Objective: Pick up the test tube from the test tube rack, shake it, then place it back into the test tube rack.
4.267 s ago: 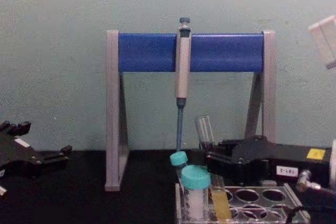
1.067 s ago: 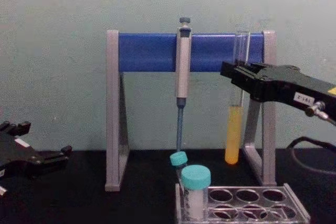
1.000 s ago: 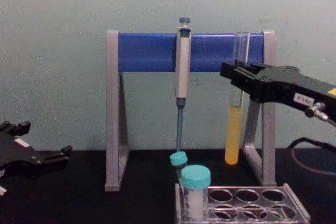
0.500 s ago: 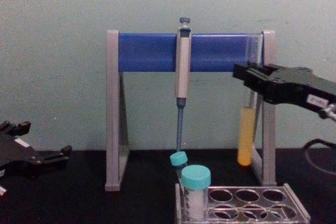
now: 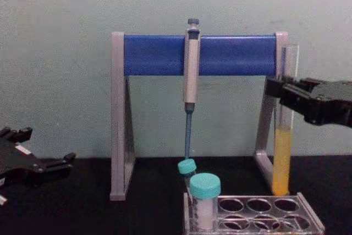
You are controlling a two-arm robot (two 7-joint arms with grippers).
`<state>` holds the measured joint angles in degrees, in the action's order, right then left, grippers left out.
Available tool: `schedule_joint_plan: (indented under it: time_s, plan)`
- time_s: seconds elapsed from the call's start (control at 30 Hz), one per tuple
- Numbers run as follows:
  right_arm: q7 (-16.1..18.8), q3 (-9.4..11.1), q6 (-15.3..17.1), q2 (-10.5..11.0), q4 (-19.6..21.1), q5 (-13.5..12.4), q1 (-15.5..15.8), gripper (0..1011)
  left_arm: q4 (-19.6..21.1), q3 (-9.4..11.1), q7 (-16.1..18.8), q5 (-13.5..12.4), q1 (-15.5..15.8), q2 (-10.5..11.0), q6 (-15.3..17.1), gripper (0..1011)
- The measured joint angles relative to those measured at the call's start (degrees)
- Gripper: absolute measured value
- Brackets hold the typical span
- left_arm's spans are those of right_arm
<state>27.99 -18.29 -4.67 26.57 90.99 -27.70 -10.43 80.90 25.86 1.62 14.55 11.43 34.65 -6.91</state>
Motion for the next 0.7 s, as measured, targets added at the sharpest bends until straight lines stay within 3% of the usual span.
schedule_joint_plan:
  time_s: [0.17, 0.37, 0.7]
  plan:
    - [1.87, -1.39, 0.37, 0.04, 0.65, -0.95, 0.11, 225, 0.00, 0.00, 0.00, 0.00, 0.00, 0.00, 0.00, 1001]
    - [3.44, -3.54, -0.49, -1.68, -2.07, -1.56, -2.49, 225, 0.00, 0.00, 0.00, 0.00, 0.00, 0.00, 0.00, 1001]
    - [1.80, -4.28, -2.39, -4.46, -7.10, -0.43, -6.49, 224, 0.00, 0.00, 0.00, 0.00, 0.00, 0.00, 0.00, 1001]
